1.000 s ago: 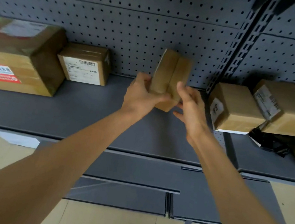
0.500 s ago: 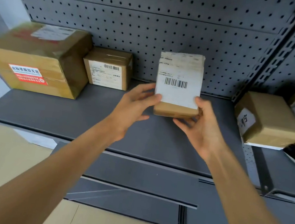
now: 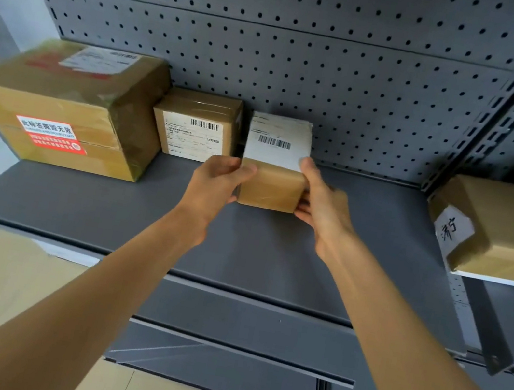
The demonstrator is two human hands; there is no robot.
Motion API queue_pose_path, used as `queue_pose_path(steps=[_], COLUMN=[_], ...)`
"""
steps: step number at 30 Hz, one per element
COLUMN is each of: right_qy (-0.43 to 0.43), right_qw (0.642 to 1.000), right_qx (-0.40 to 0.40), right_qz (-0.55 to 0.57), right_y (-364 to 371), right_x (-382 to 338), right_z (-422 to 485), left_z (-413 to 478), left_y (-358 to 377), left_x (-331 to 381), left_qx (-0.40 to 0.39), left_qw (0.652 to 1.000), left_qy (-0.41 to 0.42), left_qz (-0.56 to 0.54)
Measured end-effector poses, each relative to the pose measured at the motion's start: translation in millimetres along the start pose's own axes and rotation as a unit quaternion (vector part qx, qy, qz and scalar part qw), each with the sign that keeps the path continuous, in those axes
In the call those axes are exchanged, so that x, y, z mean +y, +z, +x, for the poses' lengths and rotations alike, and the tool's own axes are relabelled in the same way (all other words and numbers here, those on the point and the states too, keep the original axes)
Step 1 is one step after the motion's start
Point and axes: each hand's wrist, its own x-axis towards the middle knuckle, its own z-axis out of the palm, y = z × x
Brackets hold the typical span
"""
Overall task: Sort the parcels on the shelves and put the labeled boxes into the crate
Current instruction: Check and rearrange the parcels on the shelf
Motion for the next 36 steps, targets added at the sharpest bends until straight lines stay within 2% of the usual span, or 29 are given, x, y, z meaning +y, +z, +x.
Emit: queue_pose_path(steps=[6, 9, 11, 12, 14, 15, 16, 18, 21, 24, 30, 33, 36], right_qy=[0.023, 0.003, -0.031, -0.054, -0.105, -0.128, -0.152, -0.193, -0.216, -0.218, -0.172, -0.178, -0.182], right_qw=[0.998, 0.997, 0.995, 0.994, 0.986, 0.979, 0.968, 0.936, 0.886, 0.851, 0.869, 0.861, 0.869], right_qx=[-0.047, -0.05, -0.03, -0.003, 0.061, 0.096, 0.133, 0.203, 0.272, 0.291, 0.304, 0.31, 0.272], right_qz=[-0.033, -0.067, -0.086, -0.096, -0.115, -0.129, -0.151, -0.211, -0.306, -0.378, -0.351, -0.363, -0.371], right_y=[28.3, 32.9, 27.4, 20.8, -0.3, -15.0, -31.3, -66.5, -120.7, -168.7, -225.1, -239.3, -242.9], right_x=[-2.0, -3.8, -8.9, -12.3, -21.9, -28.2, -33.8, -43.6, -50.2, -46.6, -25.3, -10.3, -0.1], right_z=[16.0, 17.2, 13.1, 10.6, 5.1, 1.6, -1.3, -5.9, -15.9, -28.4, -45.2, -43.7, -41.9], left_z=[28.4, 37.4, 38.8, 36.1, 23.0, 13.8, 4.8, -10.6, -27.7, -41.1, -56.2, -58.3, -61.2], left_y=[-9.7, -8.2, -4.4, -1.3, 8.5, 17.9, 30.3, 62.2, 115.7, 161.8, 221.7, 237.6, 246.8], left_x=[-5.3, -5.3, -6.4, -6.8, -5.5, -2.5, 0.7, 4.5, 0.8, -6.8, -11.1, -15.2, -20.1], left_qx=[0.026, 0.037, 0.087, 0.132, 0.219, 0.233, 0.22, 0.14, -0.015, -0.134, -0.227, -0.243, -0.267], left_qw=[0.999, 0.998, 0.994, 0.988, 0.968, 0.961, 0.961, 0.975, 0.993, 0.988, 0.971, 0.967, 0.958], left_qy=[-0.032, -0.044, -0.041, -0.023, 0.065, 0.115, 0.147, 0.16, 0.087, 0.004, -0.041, -0.024, 0.0], left_qz=[-0.012, 0.01, 0.055, 0.08, 0.102, 0.095, 0.084, 0.067, 0.074, 0.079, 0.067, 0.079, 0.106])
